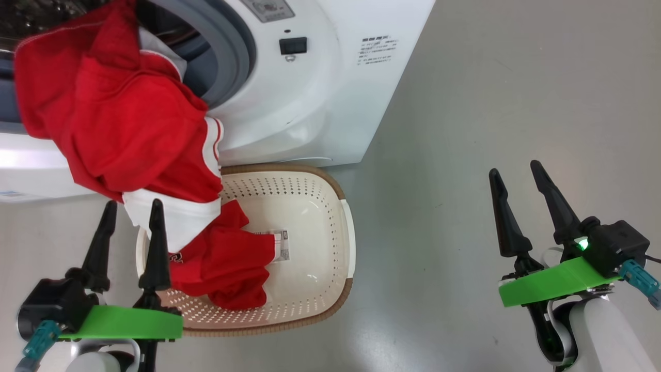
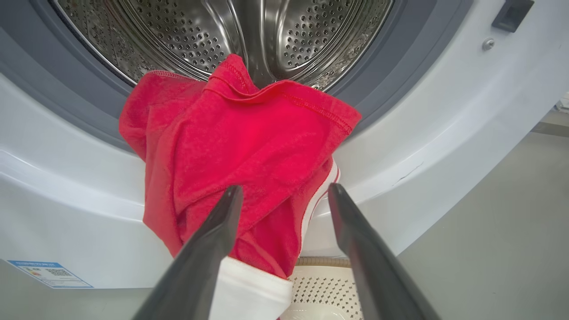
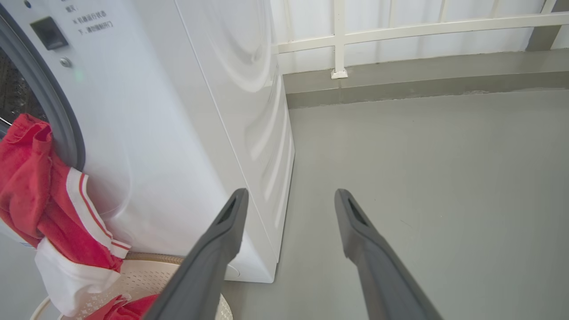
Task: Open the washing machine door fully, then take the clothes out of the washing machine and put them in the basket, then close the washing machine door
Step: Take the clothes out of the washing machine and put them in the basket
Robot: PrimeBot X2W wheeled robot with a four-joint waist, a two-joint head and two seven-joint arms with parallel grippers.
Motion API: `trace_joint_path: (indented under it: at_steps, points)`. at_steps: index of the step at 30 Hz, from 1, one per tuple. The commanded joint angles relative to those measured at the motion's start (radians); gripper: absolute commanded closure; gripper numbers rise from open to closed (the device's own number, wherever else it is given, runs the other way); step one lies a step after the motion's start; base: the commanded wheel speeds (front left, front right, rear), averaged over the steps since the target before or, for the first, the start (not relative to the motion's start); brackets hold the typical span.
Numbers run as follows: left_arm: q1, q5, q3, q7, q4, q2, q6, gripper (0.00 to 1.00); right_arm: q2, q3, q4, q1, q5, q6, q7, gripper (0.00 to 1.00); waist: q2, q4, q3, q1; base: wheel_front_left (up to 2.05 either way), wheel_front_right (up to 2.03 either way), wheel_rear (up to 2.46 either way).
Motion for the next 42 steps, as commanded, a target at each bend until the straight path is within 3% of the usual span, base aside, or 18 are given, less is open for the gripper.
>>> trace_joint_path:
  at_steps: [1,10,18,32,42]
  points:
    - [0.017,0.000,0.034,-0.005,-0.031,0.010,-0.006,0.00,-0.003,0.019,-0.025,0.019,-0.013,0.000,-0.006,0.00,-0.0001,0.001,0.001,0.0000,0.00,0.00,0.00]
    - [-0.019,-0.003,0.044,-0.005,-0.035,0.010,-0.006,0.00,-0.003,0.019,-0.027,0.016,-0.014,0.000,-0.006,0.00,-0.0001,0.002,0.006,0.0000,0.00,0.00,0.00]
    - [-0.185,0.013,0.047,-0.005,0.020,0.097,-0.006,0.00,-0.003,0.024,-0.028,0.003,-0.017,0.000,-0.006,0.00,-0.0001,0.001,0.028,0.0000,0.00,0.00,0.00]
    - [-0.523,0.001,-0.053,-0.005,0.436,0.228,-0.006,0.00,-0.003,0.054,-0.029,-0.021,-0.004,0.000,-0.006,0.00,-0.0001,-0.040,0.063,0.0000,0.00,0.00,0.00]
    - [-0.701,-0.002,-0.115,-0.005,0.683,0.275,-0.006,0.00,-0.003,0.062,-0.030,-0.024,0.001,0.000,-0.006,0.00,-0.0001,-0.057,0.073,0.0000,0.00,0.00,0.00]
